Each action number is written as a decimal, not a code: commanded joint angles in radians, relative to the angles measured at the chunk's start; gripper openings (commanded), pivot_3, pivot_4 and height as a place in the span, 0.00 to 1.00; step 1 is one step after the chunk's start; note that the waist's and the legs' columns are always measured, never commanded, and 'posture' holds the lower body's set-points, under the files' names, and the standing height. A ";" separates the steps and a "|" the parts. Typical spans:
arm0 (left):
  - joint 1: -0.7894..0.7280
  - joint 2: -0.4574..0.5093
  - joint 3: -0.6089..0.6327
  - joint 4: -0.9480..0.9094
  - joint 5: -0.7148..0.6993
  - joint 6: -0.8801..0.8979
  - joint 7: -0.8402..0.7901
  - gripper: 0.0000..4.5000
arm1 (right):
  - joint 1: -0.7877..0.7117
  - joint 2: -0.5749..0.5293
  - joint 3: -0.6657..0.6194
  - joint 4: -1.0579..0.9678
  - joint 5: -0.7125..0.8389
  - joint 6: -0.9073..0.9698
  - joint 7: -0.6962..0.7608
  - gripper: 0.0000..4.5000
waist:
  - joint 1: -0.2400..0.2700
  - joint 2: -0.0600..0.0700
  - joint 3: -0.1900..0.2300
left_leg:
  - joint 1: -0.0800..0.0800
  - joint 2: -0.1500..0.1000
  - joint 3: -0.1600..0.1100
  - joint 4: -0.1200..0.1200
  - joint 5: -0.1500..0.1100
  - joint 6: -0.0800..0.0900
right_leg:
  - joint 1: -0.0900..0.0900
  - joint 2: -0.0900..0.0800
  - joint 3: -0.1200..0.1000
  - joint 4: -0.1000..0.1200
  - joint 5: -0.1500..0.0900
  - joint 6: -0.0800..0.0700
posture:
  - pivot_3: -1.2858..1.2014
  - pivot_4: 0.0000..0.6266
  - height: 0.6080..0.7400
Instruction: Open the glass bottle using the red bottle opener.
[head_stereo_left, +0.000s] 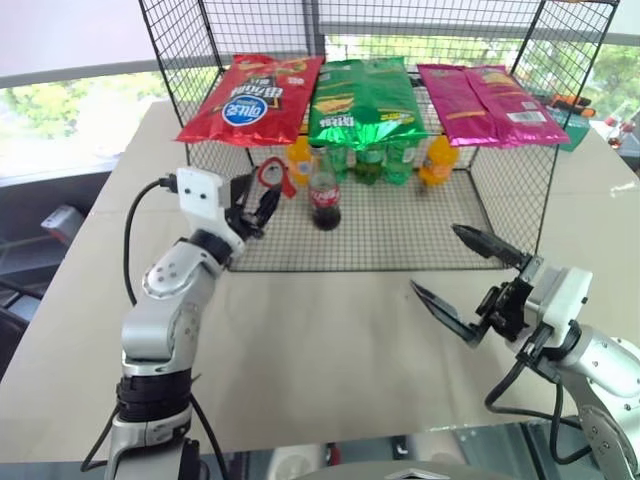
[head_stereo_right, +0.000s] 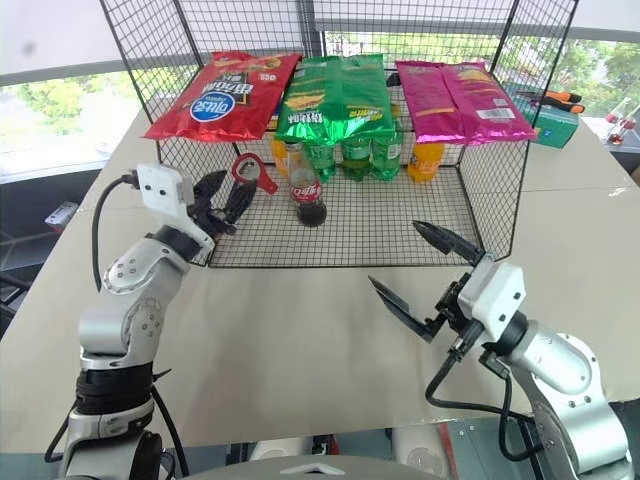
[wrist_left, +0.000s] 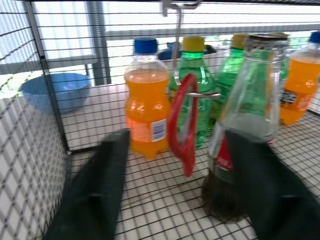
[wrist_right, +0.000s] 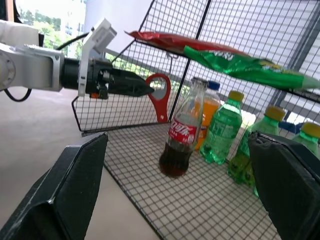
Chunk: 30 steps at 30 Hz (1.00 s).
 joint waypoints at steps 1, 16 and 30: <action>-0.013 0.003 0.004 -0.010 -0.007 -0.033 -0.033 0.25 | 0.007 0.003 -0.009 -0.034 -0.011 -0.022 -0.010 1.00 | 0.000 0.000 0.000 | 0.000 0.000 0.000 0.000 0.000 0.000 | 0.000 0.000 0.000 0.000 0.000 0.000 | 0.52 0.24 1.00; 0.007 0.023 0.056 -0.012 -0.101 -0.079 -0.190 0.01 | 0.011 -0.012 0.013 -0.005 -0.024 0.061 -0.031 1.00 | 0.000 0.000 0.000 | 0.000 0.000 0.000 0.000 0.000 0.000 | 0.000 0.000 0.000 0.000 0.000 0.000 | 0.52 0.24 1.00; 0.048 0.038 0.091 -0.067 -0.259 0.012 -0.225 0.01 | -0.028 -0.088 0.015 -0.009 0.029 0.295 -0.015 1.00 | 0.001 0.000 0.000 | -0.001 0.000 0.000 0.000 0.000 0.000 | 0.000 0.000 0.000 -0.001 0.000 0.000 | 0.52 0.24 1.00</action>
